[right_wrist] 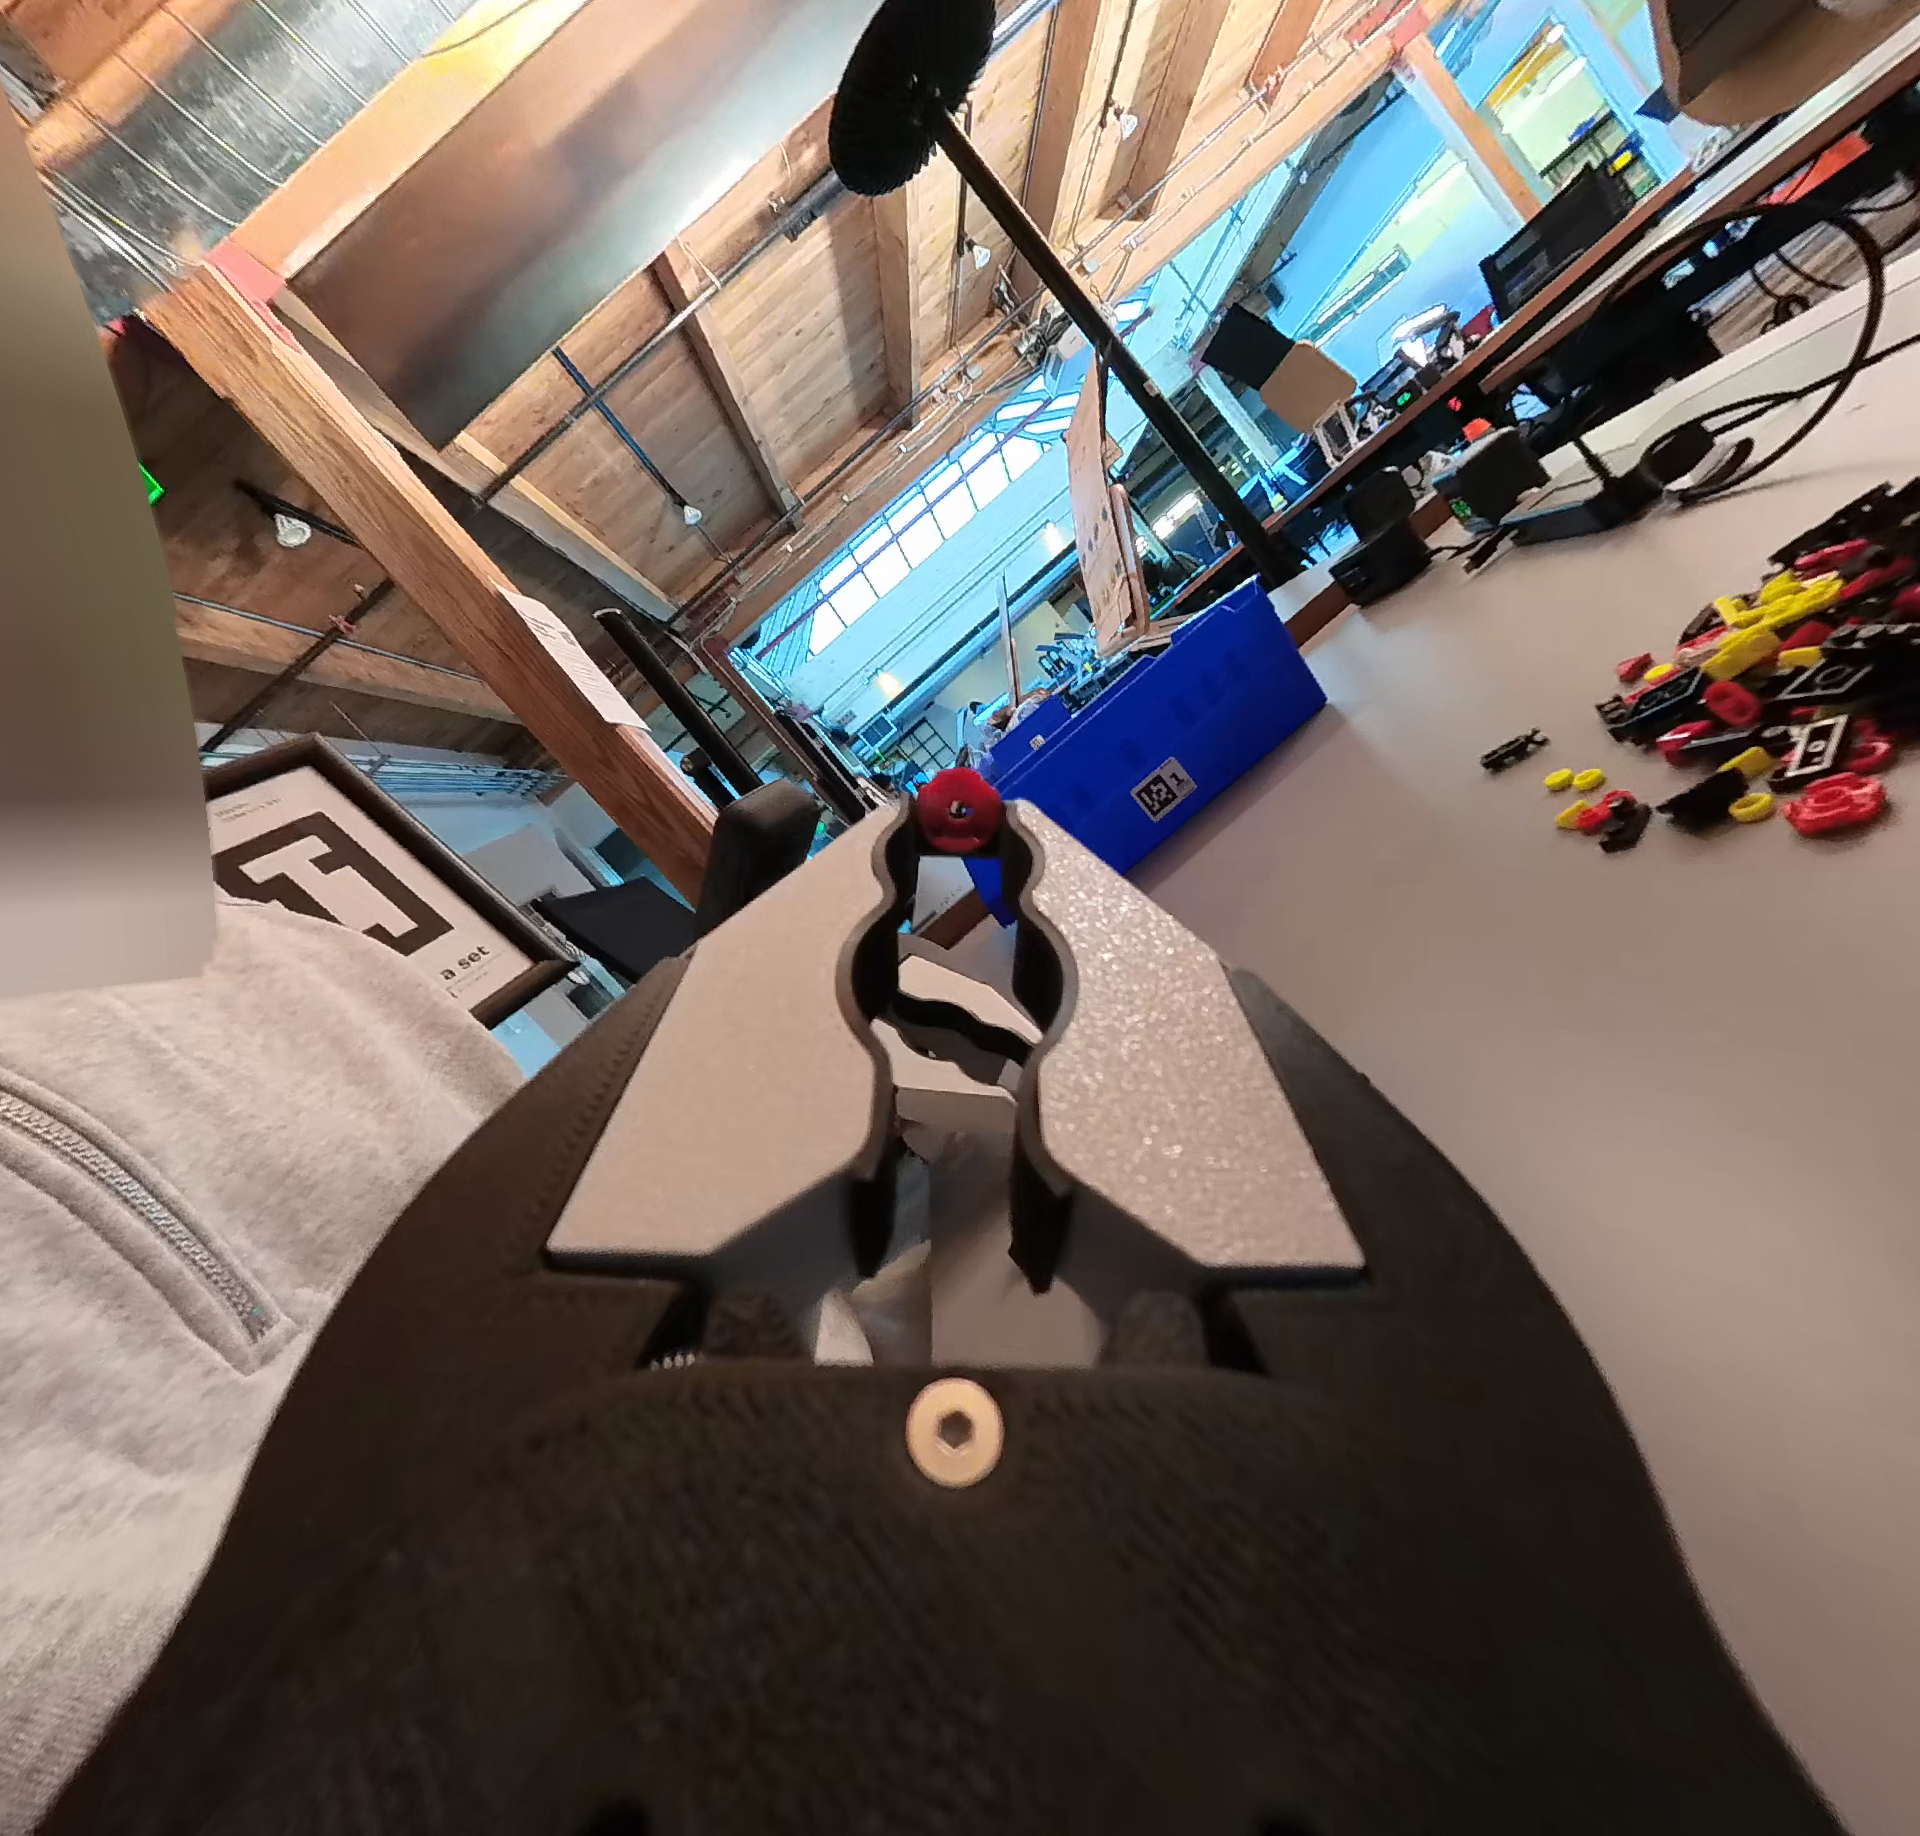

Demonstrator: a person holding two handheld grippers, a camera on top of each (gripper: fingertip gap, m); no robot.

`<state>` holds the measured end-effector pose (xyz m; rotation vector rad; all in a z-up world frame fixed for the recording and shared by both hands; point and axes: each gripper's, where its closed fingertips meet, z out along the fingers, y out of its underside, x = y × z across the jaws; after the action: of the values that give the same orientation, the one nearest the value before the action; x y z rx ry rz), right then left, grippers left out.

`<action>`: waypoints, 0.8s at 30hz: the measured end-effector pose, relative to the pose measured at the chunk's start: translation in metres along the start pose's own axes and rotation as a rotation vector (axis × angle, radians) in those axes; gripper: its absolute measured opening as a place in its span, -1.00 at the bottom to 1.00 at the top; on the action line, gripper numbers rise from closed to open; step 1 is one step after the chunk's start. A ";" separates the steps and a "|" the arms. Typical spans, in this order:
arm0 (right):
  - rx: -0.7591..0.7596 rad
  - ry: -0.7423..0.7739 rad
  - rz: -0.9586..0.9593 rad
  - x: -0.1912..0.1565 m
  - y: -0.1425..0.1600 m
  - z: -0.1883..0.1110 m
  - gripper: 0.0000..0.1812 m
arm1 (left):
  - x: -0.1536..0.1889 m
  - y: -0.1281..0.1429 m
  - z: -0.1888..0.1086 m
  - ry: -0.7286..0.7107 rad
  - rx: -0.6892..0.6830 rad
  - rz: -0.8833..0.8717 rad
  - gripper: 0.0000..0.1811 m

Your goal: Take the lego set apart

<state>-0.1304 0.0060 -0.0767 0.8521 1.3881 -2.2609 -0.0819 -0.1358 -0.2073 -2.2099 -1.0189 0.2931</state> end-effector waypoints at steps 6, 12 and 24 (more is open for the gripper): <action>-0.013 -0.015 0.023 0.000 0.005 0.003 -0.86 | -0.014 -0.062 -0.011 -0.005 0.169 0.047 -0.77; -0.040 -0.007 -0.012 -0.001 0.011 0.005 -0.85 | -0.064 -0.136 0.052 -0.034 0.177 0.141 -0.76; 0.129 -0.014 0.179 0.010 -0.007 0.002 -0.86 | -0.040 -0.163 0.061 0.084 0.312 0.123 -0.42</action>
<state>-0.1430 0.0079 -0.0779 0.9588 1.1215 -2.2317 -0.2321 -0.0597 -0.1472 -1.9854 -0.7377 0.3832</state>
